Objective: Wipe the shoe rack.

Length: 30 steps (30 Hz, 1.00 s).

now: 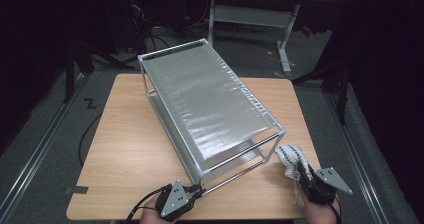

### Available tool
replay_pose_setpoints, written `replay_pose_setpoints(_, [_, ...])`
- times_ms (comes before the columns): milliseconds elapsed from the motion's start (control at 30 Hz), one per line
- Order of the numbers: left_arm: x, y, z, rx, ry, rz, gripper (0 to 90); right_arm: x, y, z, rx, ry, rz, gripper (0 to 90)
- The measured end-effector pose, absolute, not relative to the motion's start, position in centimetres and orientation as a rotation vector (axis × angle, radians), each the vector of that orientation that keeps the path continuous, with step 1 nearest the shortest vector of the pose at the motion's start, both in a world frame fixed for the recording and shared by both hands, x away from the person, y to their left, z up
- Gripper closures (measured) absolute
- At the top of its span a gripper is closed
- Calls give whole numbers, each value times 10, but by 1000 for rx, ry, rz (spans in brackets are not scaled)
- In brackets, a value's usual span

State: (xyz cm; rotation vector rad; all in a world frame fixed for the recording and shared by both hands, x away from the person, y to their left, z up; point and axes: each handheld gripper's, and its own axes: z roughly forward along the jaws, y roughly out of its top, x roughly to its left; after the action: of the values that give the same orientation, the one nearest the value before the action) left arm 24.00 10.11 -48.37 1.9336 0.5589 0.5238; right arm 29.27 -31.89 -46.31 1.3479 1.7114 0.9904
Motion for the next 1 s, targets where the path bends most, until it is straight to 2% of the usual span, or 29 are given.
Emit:
replay_pose_setpoints(467, [216, 160, -483, 1902, 741, 621, 796, 326, -267, -458, 1213, 1809, 1089, 760])
replay_pose_setpoints(500, [213, 157, -485, 1846, 787, 572, 796, 326, -263, -457, 1197, 1817, 1103, 760])
replay_pose_setpoints(667, [210, 161, -487, 1815, 816, 577, 796, 321, -247, -445, 1121, 1822, 1164, 761])
replay_pose_setpoints(767, [213, 169, -484, 1888, 771, 644, 795, 313, -239, -433, 1070, 1806, 1214, 761])
replay_pose_setpoints(800, [214, 169, -484, 1887, 771, 645, 795, 311, -238, -430, 1057, 1802, 1224, 761])
replay_pose_setpoints(833, [212, 165, -486, 1829, 812, 588, 795, 307, -237, -427, 1040, 1797, 1238, 762])
replay_pose_setpoints(867, [215, 170, -484, 1887, 769, 643, 796, 303, -235, -423, 1025, 1787, 1258, 762])
replay_pose_setpoints(1000, [218, 170, -484, 1888, 768, 635, 797, 295, -231, -419, 985, 1805, 1285, 766])
